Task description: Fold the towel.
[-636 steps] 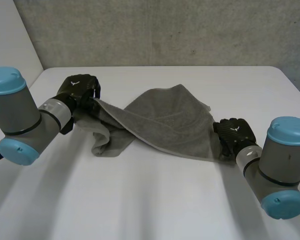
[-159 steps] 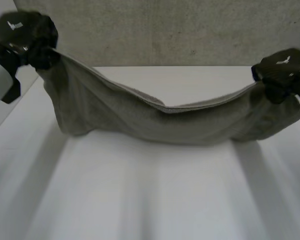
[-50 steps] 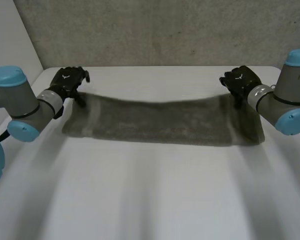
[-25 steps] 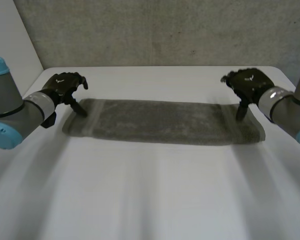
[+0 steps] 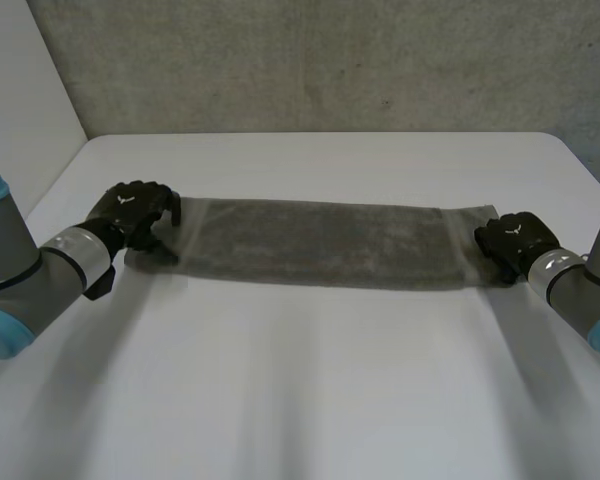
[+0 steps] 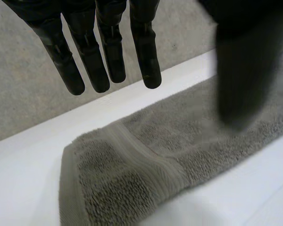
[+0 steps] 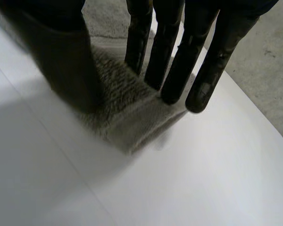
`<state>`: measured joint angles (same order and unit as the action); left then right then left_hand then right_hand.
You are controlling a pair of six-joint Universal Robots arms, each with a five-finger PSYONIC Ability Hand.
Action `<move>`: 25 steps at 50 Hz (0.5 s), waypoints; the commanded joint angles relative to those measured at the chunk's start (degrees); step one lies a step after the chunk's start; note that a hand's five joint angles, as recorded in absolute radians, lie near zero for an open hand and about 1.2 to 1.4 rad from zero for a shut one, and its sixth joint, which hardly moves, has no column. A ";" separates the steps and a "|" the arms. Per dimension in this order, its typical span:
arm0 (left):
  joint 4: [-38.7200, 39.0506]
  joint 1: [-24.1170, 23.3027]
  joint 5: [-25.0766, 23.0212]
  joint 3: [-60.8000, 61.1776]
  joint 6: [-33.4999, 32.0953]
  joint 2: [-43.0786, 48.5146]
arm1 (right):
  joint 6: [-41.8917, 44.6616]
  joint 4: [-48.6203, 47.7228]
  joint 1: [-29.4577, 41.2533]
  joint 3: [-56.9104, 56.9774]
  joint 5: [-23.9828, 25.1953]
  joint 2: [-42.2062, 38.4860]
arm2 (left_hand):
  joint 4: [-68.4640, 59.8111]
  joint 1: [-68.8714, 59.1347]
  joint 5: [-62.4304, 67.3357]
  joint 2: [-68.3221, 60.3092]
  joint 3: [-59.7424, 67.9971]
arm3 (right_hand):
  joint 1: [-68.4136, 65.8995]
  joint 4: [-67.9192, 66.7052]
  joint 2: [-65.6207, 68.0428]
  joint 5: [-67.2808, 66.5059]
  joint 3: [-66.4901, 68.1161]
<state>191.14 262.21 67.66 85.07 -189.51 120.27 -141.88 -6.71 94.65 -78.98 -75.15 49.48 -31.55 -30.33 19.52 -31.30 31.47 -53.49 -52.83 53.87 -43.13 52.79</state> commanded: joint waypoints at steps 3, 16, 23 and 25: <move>0.46 -0.03 0.11 -0.43 -0.16 2.16 | 0.02 -0.05 -2.54 1.81 0.09 -2.02 | 11.90 10.68 -9.87 11.65 -11.82 | -26.51 -27.17 26.13 -26.87 27.21; 1.86 -0.30 0.37 -2.62 -0.33 4.96 | -0.06 0.82 -12.37 2.25 0.26 3.59 | 12.25 11.03 -10.23 12.00 -12.17 | -26.51 -27.17 26.13 -26.87 27.21; 1.87 -0.91 0.89 -5.44 -0.33 9.27 | -0.15 4.77 -14.23 6.38 2.63 7.82 | 12.25 11.03 -10.23 12.00 -12.17 | -26.51 -27.17 26.13 -26.87 27.21; 1.87 -1.00 0.90 -5.88 -0.33 10.07 | -0.15 5.83 -13.88 6.91 3.25 8.35 | 12.08 10.87 -10.06 11.84 -12.00 | -26.51 -27.17 26.13 -26.87 27.21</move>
<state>193.02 261.58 68.25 80.89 -189.86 127.60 -141.98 -4.03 80.70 -74.51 -73.81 55.57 -22.29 -21.76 9.63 -22.04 22.33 -76.43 -76.64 74.50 -66.09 74.89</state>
